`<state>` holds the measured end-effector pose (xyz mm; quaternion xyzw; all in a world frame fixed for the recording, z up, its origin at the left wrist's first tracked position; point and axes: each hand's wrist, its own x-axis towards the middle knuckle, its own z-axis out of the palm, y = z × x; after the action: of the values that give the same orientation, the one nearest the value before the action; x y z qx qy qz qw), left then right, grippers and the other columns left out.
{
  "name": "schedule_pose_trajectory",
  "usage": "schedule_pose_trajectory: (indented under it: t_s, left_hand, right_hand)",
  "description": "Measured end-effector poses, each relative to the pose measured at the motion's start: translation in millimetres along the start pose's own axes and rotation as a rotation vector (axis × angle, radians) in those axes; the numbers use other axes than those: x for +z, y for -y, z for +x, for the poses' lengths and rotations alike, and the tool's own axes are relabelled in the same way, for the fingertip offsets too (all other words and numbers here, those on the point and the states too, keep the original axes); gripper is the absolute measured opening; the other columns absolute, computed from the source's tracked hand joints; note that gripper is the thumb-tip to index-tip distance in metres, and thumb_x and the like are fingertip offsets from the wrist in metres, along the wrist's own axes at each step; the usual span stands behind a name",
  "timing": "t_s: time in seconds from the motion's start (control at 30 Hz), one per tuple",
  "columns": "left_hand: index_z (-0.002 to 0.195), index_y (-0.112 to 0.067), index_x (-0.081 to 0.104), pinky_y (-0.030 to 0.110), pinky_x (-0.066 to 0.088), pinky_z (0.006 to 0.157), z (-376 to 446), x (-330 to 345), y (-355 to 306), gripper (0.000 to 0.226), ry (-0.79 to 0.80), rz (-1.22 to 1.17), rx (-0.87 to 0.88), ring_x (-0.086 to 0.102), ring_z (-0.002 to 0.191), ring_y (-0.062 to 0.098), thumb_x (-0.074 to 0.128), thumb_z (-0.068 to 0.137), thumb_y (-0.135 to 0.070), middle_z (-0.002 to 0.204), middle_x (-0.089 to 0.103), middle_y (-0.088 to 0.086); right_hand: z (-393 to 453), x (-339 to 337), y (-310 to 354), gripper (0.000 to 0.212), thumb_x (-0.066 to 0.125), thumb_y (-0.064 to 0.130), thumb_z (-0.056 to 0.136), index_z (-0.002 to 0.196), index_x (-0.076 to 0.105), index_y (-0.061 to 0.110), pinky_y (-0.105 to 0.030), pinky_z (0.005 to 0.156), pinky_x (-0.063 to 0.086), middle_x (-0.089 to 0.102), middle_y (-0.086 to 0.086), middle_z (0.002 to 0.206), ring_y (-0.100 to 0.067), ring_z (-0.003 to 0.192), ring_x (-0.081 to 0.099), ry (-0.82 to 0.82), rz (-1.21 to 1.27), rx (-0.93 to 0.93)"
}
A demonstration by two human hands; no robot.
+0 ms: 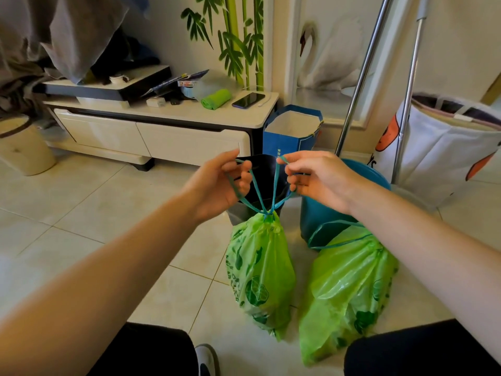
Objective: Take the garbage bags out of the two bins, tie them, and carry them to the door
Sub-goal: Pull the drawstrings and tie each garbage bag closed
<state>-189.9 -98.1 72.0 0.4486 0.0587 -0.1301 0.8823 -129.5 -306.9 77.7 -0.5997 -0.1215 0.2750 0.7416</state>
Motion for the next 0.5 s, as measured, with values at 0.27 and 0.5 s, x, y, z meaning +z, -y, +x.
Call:
schedule_pose_trajectory:
  t_s: [0.27, 0.5]
  left_hand:
    - [0.111, 0.0, 0.066, 0.02, 0.057, 0.061, 5, 25, 17, 0.024, -0.073, 0.274, 0.007, 0.07, 0.084, 0.018, 0.053, 0.095, -0.012, 0.104, 0.07, 0.015]
    - [0.085, 0.001, 0.067, 0.029, 0.061, 0.078, 4, 39, 25, 0.041, -0.1, 0.271, 0.012, 0.074, 0.079, 0.022, 0.04, 0.102, -0.024, 0.077, 0.074, 0.014]
  right_hand:
    - [-21, 9, 12, 0.024, 0.06, 0.009, 0.083, 0.106, 0.065, 0.008, -0.028, 0.07, 0.056, 0.07, -0.005, 0.076, -0.017, 0.069, 0.066, 0.032, -0.284, -0.123]
    - [-29, 24, 10, 0.03, 0.058, 0.011, 0.088, 0.118, 0.062, 0.009, -0.035, 0.089, 0.055, 0.074, -0.004, 0.082, -0.007, 0.072, 0.069, -0.103, -0.615, -0.259]
